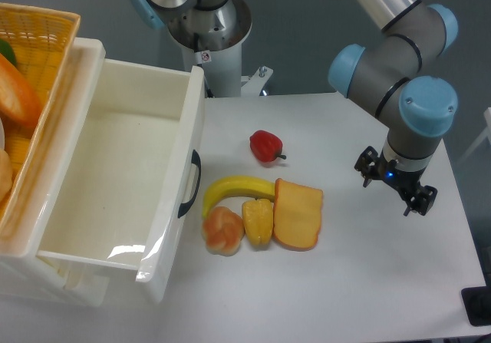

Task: Pick up the bread slice
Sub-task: 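Move the gripper over the orange-crusted bread slice, then lower the gripper onto the bread slice and close on its crust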

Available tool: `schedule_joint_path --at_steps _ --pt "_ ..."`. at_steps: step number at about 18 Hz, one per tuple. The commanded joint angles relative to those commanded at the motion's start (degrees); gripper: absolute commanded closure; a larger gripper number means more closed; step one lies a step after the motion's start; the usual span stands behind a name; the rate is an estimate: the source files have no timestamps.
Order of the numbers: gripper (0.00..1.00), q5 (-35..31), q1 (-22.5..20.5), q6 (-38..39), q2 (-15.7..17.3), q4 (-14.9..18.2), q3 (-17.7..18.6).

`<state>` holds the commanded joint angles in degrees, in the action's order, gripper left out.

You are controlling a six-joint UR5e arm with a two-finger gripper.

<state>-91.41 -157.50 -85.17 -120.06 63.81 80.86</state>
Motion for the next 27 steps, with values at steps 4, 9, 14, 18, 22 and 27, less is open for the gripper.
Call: schedule_joint_path --at_steps 4,9,14,18,22,27 --pt "0.0 0.0 0.3 0.2 -0.4 0.0 0.5" --pt "0.0 0.2 0.7 8.6 1.3 -0.6 5.2" --pt "0.0 -0.3 3.4 14.3 6.1 -0.5 15.6" --pt "0.0 0.2 5.6 22.2 6.4 -0.3 16.0" --pt "0.0 1.1 7.1 23.8 7.5 0.2 17.3" --pt "0.0 1.1 9.4 28.4 6.9 -0.1 18.6"
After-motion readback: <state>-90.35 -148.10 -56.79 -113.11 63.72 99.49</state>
